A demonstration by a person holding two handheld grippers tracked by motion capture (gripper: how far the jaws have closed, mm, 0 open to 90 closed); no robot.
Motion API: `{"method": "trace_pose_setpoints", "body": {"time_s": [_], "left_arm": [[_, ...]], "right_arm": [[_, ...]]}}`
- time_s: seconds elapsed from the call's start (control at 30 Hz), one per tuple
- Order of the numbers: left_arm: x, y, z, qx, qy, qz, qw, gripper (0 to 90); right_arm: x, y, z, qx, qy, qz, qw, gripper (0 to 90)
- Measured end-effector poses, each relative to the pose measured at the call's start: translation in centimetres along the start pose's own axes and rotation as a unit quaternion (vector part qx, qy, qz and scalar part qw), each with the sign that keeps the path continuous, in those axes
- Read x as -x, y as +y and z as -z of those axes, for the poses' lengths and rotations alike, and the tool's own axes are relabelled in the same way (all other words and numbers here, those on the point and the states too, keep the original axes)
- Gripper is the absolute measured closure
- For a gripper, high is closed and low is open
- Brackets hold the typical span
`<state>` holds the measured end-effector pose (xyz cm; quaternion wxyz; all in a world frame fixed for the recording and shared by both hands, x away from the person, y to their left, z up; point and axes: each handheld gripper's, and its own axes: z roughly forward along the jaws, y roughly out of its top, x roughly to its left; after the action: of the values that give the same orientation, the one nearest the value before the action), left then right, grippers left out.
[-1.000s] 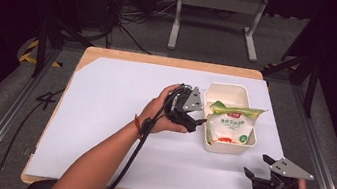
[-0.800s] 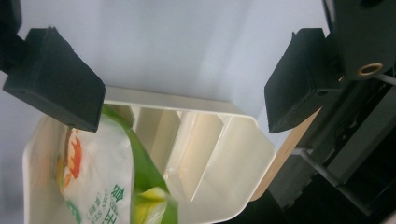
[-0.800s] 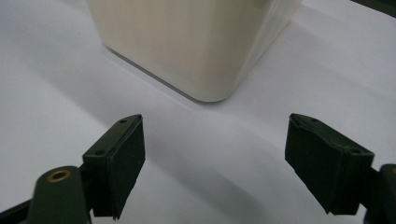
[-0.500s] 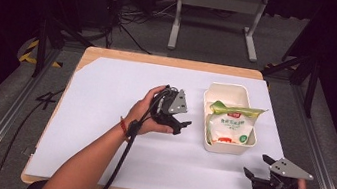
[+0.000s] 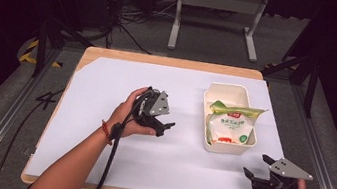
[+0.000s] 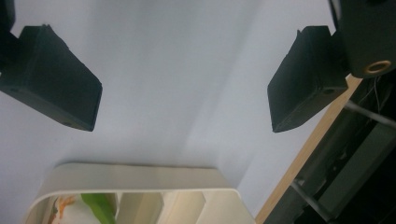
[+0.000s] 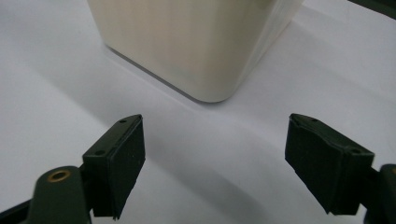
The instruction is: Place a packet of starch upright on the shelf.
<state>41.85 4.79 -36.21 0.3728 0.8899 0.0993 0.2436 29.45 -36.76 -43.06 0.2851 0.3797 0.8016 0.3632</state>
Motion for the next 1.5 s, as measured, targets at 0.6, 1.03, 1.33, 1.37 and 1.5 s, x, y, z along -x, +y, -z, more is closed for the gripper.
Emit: {"method": "trace_pose_setpoints", "body": {"time_s": [0.6,1.03,1.33,1.37,1.5], "left_arm": [[0.1,-4.1,2.1,-0.020,0.012,0.023,0.9995,10.1],[0.2,-7.4,4.5,-0.037,0.029,0.036,0.9982,10.0],[0.4,-9.8,5.8,-0.049,0.040,0.051,0.9967,10.0],[0.4,-10.2,6.0,-0.052,0.043,0.052,0.9964,10.0],[0.5,-11.5,6.5,-0.055,0.044,0.057,0.9959,10.0]], "right_arm": [[-0.1,0.0,0.0,0.001,-0.002,0.001,1.0000,20.0],[-0.1,0.1,0.1,0.002,-0.004,0.003,1.0000,20.0],[-0.1,0.1,0.1,0.003,-0.002,0.003,1.0000,19.8],[-0.1,0.1,0.1,0.003,-0.002,0.003,1.0000,19.8],[-0.2,0.1,0.1,0.003,-0.003,0.004,1.0000,19.7]]}}
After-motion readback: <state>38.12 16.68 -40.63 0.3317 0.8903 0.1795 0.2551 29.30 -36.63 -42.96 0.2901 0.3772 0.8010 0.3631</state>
